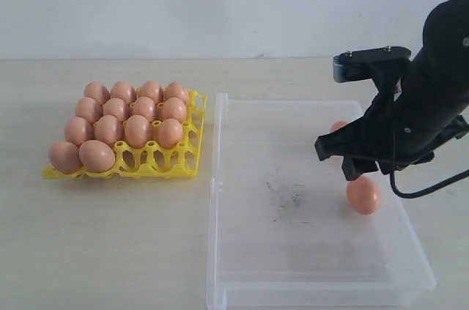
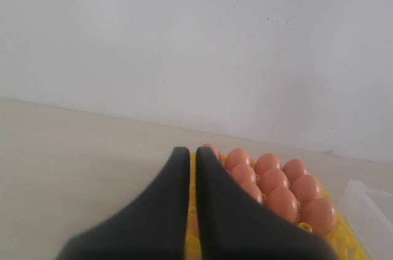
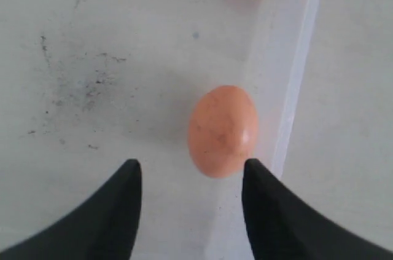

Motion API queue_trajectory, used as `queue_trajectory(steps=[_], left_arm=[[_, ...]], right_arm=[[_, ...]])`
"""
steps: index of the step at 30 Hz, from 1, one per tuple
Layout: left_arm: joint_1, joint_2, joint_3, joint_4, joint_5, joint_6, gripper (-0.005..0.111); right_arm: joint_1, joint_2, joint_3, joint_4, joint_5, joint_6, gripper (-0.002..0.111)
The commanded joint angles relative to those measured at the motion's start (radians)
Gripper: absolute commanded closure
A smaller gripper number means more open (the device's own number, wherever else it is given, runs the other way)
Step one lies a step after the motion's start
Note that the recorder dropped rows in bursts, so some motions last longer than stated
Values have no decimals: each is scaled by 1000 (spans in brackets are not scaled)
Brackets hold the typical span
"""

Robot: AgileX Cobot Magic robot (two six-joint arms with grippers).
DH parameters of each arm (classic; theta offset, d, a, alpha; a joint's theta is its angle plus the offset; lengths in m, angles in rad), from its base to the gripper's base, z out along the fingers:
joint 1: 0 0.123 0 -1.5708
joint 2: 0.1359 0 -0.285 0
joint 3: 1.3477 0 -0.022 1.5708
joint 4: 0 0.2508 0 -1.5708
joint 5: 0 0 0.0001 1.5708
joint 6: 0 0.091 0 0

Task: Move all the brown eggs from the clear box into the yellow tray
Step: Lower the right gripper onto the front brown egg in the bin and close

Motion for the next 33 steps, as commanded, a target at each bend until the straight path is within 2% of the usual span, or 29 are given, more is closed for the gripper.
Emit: queue_trajectory(steps=[1, 7, 14, 20, 33], left_arm=[[-4, 4, -4, 0, -6, -1, 103], [-4, 4, -4, 0, -6, -1, 103], [-4, 4, -4, 0, -6, -1, 103], [-4, 4, -4, 0, -6, -1, 103], [-4, 4, -4, 0, -6, -1, 103]], right_arm=[[-5, 92, -2, 12, -31, -18, 61], [-5, 195, -2, -26, -100, -25, 61], [-5, 210, -2, -57, -188, -14, 61], [-5, 210, -15, -68, -159, -290, 61], [-5, 210, -15, -71, -199, -522, 61]])
